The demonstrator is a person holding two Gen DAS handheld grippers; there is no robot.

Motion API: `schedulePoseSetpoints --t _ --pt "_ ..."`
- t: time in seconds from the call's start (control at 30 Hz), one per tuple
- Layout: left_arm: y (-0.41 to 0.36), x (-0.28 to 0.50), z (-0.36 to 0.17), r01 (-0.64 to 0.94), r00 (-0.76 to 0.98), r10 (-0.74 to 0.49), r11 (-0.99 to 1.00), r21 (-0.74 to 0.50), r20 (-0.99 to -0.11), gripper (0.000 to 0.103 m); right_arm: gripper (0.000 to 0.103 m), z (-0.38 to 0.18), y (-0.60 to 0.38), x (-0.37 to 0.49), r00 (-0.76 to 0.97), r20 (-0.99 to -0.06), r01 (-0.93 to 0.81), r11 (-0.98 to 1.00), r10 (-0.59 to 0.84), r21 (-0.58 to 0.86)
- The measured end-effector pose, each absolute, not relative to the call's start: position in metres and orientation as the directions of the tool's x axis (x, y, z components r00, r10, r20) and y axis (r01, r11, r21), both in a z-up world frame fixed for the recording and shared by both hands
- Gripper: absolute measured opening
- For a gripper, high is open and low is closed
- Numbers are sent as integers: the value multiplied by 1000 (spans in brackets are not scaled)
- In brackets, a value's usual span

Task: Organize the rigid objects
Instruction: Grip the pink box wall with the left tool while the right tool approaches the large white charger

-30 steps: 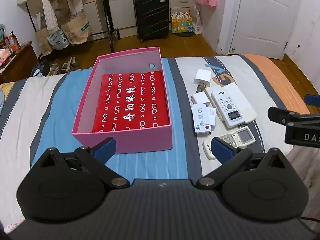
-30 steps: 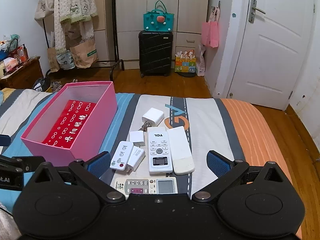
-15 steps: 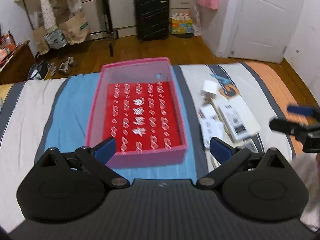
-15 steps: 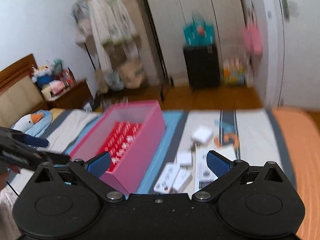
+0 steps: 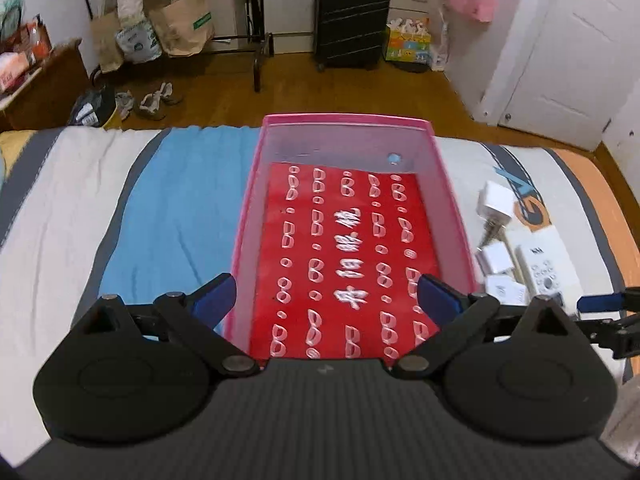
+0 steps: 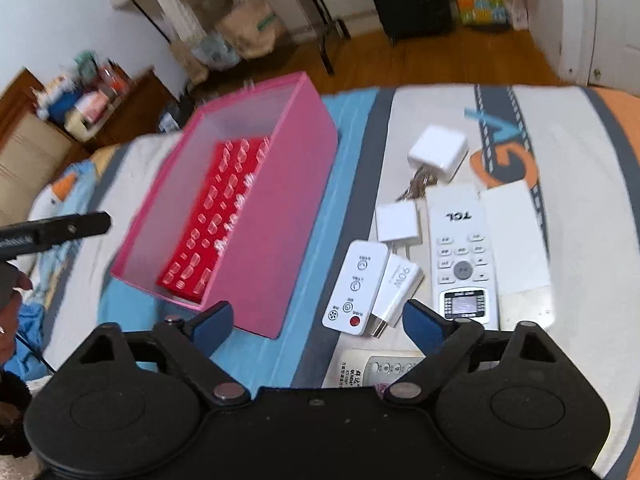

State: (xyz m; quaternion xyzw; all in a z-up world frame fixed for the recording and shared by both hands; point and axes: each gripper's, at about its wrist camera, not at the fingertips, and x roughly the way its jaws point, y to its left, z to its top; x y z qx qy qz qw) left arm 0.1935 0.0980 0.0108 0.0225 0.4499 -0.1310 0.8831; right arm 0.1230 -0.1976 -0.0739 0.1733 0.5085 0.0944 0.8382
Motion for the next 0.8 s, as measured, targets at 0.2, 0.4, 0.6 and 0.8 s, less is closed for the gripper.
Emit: schedulePoseSetpoints --t 0.2,0.4,0.6,0.8 --pt "134 227 -36 215 528 -207 971 -106 -823 88 80 -106 -195 154 436 -852 144 912 289 383" --pt "145 257 -66 201 484 -180 975 -91 -856 57 50 -124 -166 149 479 -868 86 977 132 196" --pt "158 288 -93 118 484 -128 990 -80 -866 49 50 -131 -143 160 509 -860 -19 999 48 45" --pt "161 293 -106 160 455 -260 965 -209 -852 11 58 -135 -148 159 532 -847 -15 999 -19 -31"
